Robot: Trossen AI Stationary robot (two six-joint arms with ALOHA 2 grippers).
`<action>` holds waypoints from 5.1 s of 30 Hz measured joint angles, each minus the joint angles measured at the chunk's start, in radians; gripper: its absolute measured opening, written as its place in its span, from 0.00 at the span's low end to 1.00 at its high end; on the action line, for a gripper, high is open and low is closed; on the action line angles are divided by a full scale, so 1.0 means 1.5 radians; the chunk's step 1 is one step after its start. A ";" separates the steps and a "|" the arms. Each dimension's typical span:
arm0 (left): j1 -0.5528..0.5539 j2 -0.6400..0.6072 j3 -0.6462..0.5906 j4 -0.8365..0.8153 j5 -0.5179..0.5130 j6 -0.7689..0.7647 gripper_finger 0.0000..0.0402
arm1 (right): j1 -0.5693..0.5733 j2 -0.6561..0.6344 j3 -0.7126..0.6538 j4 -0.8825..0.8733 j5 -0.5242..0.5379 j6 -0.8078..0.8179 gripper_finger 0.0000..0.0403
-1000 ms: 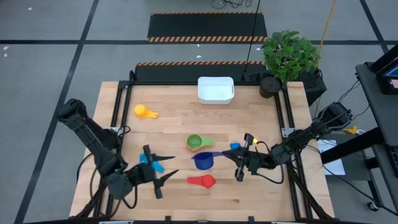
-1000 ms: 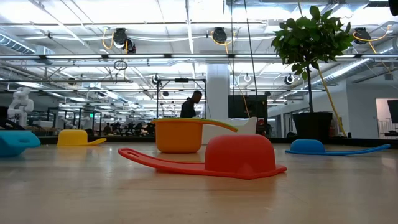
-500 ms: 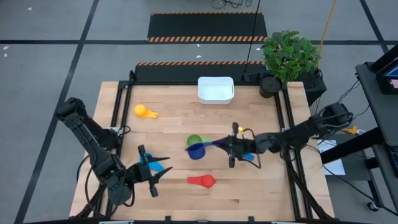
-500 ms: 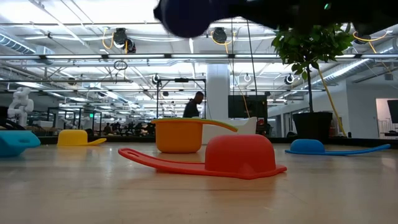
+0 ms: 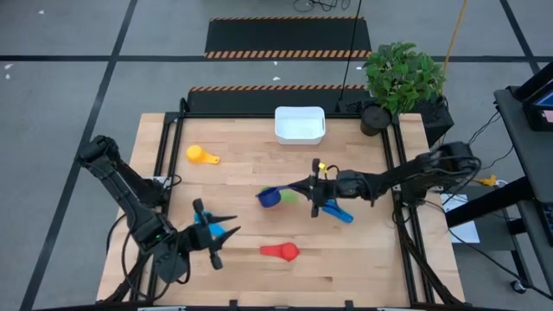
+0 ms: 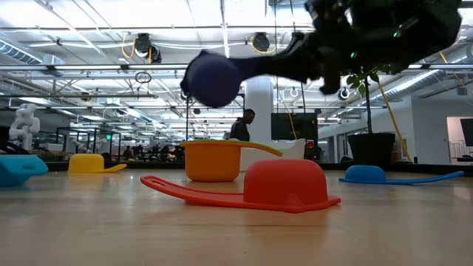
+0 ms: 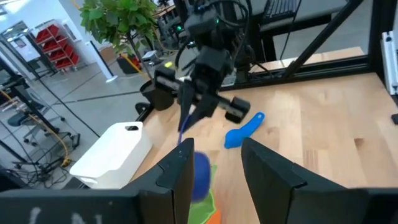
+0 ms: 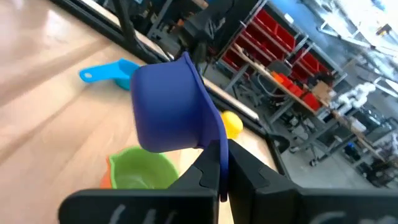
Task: Nest measuring cups in basket
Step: Stack the dark blue measuring cup into the green measuring cup, then stack the yellow measuring cup into the dark blue measuring cup
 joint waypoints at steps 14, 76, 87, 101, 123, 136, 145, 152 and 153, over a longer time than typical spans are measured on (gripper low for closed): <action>0.002 0.000 0.000 -0.003 0.000 -0.001 0.34 | -0.028 0.124 0.000 0.105 -0.018 -0.053 0.00; 0.057 0.001 0.000 0.018 0.031 0.036 0.34 | -0.029 -0.042 0.091 -0.377 -0.068 0.368 0.70; 0.083 0.001 0.000 0.018 0.071 0.031 0.34 | -0.091 -0.004 0.100 -0.369 -0.159 0.368 0.88; 0.083 0.001 0.000 0.016 0.082 0.029 0.34 | -0.113 0.145 0.182 -0.413 -0.244 0.367 0.88; 0.071 0.001 0.000 0.016 0.094 0.033 0.34 | -0.106 0.151 0.203 -0.471 -0.239 0.393 0.49; 0.071 0.001 0.000 0.015 0.089 0.063 0.34 | -0.072 0.151 0.203 -0.470 -0.221 0.391 0.41; 0.075 0.001 0.000 -0.018 0.084 0.076 0.34 | -0.065 0.108 0.203 -0.499 -0.185 0.406 0.64; 0.102 0.001 0.000 -0.074 0.080 0.010 0.34 | -0.048 0.034 0.203 -0.575 -0.185 0.409 0.69; 0.108 0.001 0.000 -0.089 0.080 -0.018 0.34 | -0.045 0.022 0.202 -0.585 -0.185 0.409 0.69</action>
